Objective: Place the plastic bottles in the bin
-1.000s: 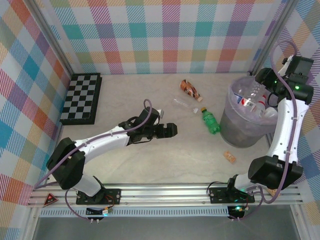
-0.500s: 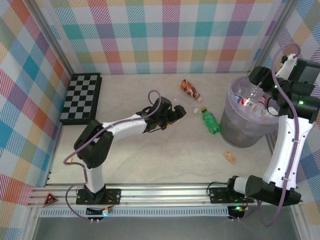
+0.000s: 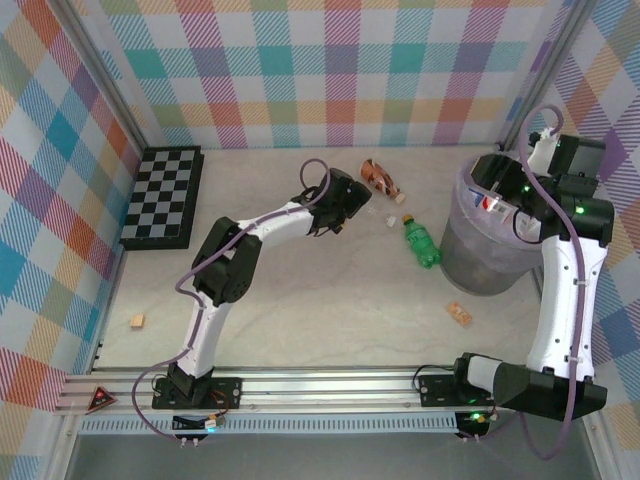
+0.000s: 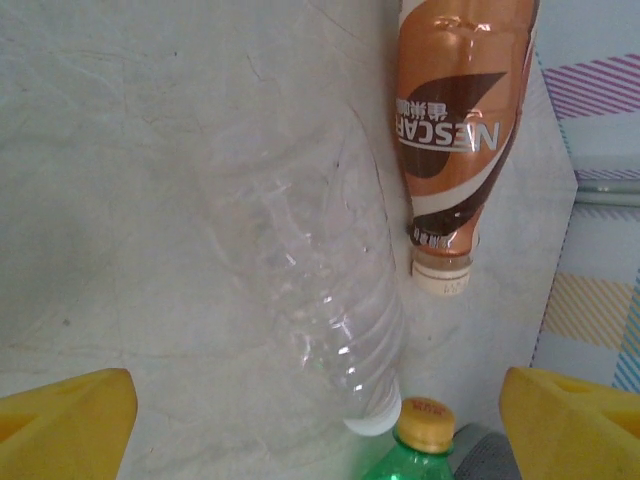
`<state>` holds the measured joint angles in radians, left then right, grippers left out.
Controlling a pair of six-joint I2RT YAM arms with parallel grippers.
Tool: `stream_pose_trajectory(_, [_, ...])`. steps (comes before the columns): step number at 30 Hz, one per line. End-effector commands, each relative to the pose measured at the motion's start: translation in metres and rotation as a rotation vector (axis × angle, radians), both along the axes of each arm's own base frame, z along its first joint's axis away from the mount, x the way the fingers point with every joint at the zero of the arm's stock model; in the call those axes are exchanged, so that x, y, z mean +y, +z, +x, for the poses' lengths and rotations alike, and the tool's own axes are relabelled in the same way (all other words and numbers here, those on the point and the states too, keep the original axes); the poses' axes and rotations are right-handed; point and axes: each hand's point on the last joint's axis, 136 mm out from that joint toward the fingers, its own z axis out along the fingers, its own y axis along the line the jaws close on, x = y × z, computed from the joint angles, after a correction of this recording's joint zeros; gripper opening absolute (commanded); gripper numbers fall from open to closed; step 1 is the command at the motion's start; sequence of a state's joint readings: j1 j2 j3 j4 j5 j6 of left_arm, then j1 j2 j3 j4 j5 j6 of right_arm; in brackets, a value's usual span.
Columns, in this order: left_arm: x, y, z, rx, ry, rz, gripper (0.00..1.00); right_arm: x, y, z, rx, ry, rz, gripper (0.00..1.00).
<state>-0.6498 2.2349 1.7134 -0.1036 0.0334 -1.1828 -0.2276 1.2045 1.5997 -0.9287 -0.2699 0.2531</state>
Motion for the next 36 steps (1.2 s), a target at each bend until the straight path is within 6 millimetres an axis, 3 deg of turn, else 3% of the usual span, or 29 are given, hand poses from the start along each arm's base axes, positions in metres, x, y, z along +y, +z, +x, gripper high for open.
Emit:
stream_pose_trajectory(1, [-0.002, -0.006, 0.01, 0.033, 0.03, -0.039, 0.92, 0.002, 0.008, -0.005, -0.035, 0.004, -0.017, 0.77])
stream_pose_trajectory(10, [-0.01, -0.033, 0.023, 0.099, 0.066, -0.083, 0.89, 0.003, 0.006, -0.009, -0.032, 0.004, -0.015, 0.77])
stream_pose_trajectory(25, [0.0, -0.078, 0.031, 0.139, 0.166, -0.083, 0.73, 0.012, -0.012, -0.018, -0.007, 0.033, 0.019, 0.78])
stream_pose_trajectory(36, [0.005, -0.087, 0.034, 0.12, 0.168, -0.106, 0.54, 0.023, -0.021, -0.024, 0.018, 0.08, 0.058, 0.78])
